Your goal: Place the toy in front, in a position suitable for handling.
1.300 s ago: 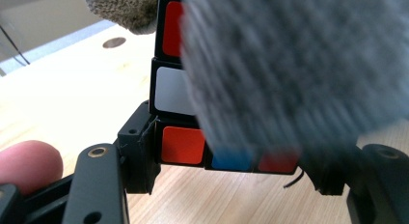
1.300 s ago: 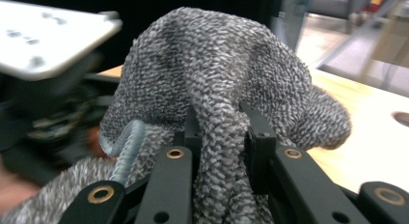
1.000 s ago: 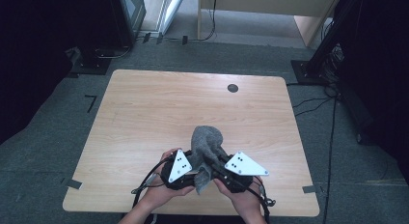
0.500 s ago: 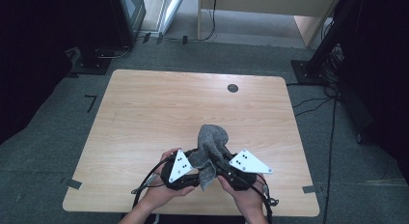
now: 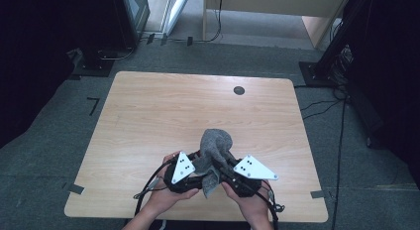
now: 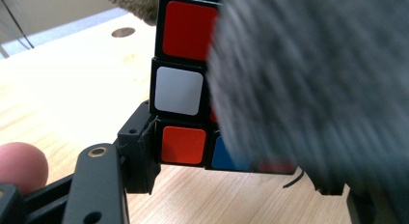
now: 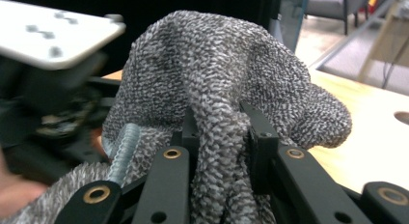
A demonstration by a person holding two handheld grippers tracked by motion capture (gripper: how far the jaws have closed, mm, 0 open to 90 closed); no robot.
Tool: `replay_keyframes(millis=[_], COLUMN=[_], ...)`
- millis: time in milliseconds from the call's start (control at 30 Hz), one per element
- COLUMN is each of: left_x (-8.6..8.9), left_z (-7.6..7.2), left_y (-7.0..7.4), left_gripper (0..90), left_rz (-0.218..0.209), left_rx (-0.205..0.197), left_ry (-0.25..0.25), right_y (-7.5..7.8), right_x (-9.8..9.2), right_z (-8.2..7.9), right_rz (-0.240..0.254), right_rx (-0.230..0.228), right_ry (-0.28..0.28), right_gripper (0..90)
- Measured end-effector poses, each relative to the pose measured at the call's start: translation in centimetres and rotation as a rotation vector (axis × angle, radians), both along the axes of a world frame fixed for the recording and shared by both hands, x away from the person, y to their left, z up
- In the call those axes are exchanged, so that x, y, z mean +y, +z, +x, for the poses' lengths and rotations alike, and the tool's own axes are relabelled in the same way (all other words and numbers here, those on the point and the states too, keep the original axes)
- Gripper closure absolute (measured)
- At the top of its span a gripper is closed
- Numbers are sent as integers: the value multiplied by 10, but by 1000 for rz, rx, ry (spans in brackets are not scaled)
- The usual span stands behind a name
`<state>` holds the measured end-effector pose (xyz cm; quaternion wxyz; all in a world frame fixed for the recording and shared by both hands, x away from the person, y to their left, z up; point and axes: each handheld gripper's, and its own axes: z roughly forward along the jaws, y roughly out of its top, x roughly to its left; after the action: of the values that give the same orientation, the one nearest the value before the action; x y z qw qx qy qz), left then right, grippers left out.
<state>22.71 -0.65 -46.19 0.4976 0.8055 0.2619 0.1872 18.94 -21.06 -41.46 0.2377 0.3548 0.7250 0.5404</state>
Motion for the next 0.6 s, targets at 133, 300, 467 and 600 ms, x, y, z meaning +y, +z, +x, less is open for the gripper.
replay_keyframes(millis=[133,300,467,600], left_x=[-7,-5,-3,-4], left_z=[-6,-5,-2,-5], left_y=[2,3,2,5], left_gripper=[342,342,342,342], left_rz=[13,2,-16,-2], left_rx=[-25,-9,17,-4], left_ry=[-34,-16,-9,-33], right_y=[5,1,4,5], right_x=[10,-8,9,7], right_z=[-6,3,-6,-3], right_rz=[-31,17,-15,-11], right_rx=[-48,-3,-46,-52], right_ry=[38,-56,21,-12], right_gripper=[753,751,745,749])
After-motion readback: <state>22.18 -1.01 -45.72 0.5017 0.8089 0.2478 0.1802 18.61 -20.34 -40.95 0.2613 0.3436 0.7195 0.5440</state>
